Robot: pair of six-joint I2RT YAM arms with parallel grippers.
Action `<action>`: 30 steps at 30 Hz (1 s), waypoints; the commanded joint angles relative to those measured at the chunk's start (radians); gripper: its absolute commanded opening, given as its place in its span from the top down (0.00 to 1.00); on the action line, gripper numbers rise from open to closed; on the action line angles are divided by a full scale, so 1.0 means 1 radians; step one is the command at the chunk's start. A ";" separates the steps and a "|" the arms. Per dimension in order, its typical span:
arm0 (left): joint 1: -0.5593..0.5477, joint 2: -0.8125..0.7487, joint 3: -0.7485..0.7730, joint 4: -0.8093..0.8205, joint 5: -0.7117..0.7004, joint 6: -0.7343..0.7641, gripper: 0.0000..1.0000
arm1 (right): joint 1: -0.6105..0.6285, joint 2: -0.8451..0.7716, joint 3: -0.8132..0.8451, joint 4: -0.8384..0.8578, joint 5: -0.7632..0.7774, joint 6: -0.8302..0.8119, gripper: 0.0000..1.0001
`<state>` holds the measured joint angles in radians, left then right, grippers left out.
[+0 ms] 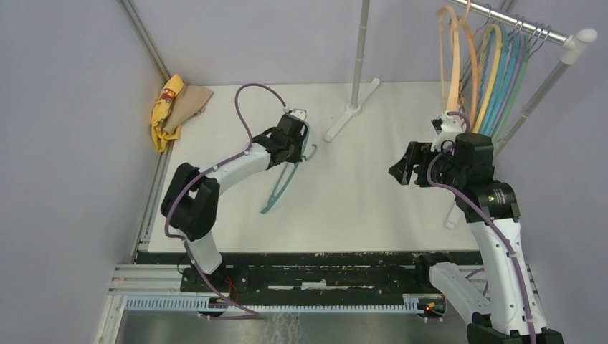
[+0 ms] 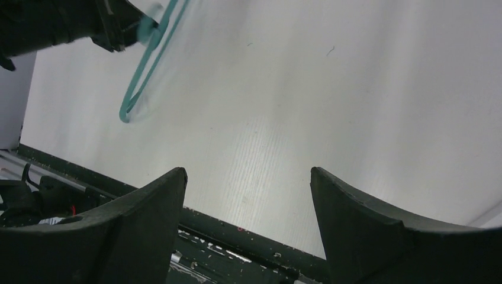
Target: Organize the hangers
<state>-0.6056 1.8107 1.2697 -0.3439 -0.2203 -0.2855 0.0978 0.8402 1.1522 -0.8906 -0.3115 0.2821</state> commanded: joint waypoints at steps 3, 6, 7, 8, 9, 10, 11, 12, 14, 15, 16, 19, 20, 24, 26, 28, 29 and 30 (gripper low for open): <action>0.016 -0.171 -0.009 0.112 0.065 -0.102 0.97 | 0.006 -0.016 -0.100 0.091 -0.161 0.036 0.15; 0.026 -0.210 -0.020 0.162 0.105 -0.150 0.97 | 0.022 0.000 -0.134 0.131 -0.176 0.052 0.17; 0.029 -0.221 -0.026 0.182 0.122 -0.166 0.97 | 0.034 0.006 -0.136 0.139 -0.172 0.054 0.17; 0.031 -0.230 -0.030 0.198 0.136 -0.179 0.97 | 0.045 0.012 -0.136 0.146 -0.164 0.056 0.17; 0.032 -0.234 -0.029 0.205 0.147 -0.190 0.97 | 0.055 0.019 -0.131 0.154 -0.156 0.058 0.17; 0.032 -0.237 -0.029 0.213 0.154 -0.197 0.97 | 0.067 0.025 -0.128 0.161 -0.147 0.059 0.17; 0.033 -0.239 -0.030 0.221 0.158 -0.206 0.97 | 0.079 0.032 -0.120 0.169 -0.135 0.062 0.17; 0.033 -0.242 -0.032 0.229 0.159 -0.213 0.97 | 0.095 0.042 -0.114 0.179 -0.127 0.069 0.17; 0.033 -0.243 -0.038 0.248 0.160 -0.232 0.97 | 0.144 0.066 -0.104 0.212 -0.096 0.088 0.17; 0.033 -0.243 -0.038 0.258 0.163 -0.240 0.97 | 0.183 0.091 -0.099 0.233 -0.072 0.099 0.17; 0.033 -0.240 -0.037 0.267 0.167 -0.248 0.97 | 0.232 0.114 -0.095 0.255 -0.044 0.108 0.17; 0.032 -0.238 -0.020 0.275 0.189 -0.268 0.97 | 0.378 0.208 -0.080 0.318 0.024 0.129 0.18; 0.032 -0.237 -0.008 0.272 0.195 -0.271 0.97 | 0.425 0.244 -0.073 0.337 0.042 0.132 0.19; 0.031 -0.239 0.029 0.263 0.219 -0.290 0.97 | 0.589 0.355 -0.048 0.427 0.142 0.132 0.20; 0.030 -0.250 0.034 0.263 0.229 -0.304 0.97 | 0.632 0.394 -0.034 0.465 0.195 0.129 0.20; 0.029 -0.265 0.030 0.266 0.236 -0.313 0.97 | 0.657 0.435 -0.021 0.504 0.228 0.131 0.20; 0.029 -0.273 0.027 0.267 0.238 -0.316 0.97 | 0.668 0.455 -0.016 0.521 0.237 0.136 0.20; 0.029 -0.281 0.023 0.268 0.240 -0.318 0.97 | 0.680 0.473 -0.012 0.542 0.249 0.142 0.20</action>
<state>-0.5774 1.6043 1.2507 -0.1375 -0.0139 -0.5472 0.7448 1.2736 1.0668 -0.5037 -0.1757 0.4015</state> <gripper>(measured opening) 0.051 0.804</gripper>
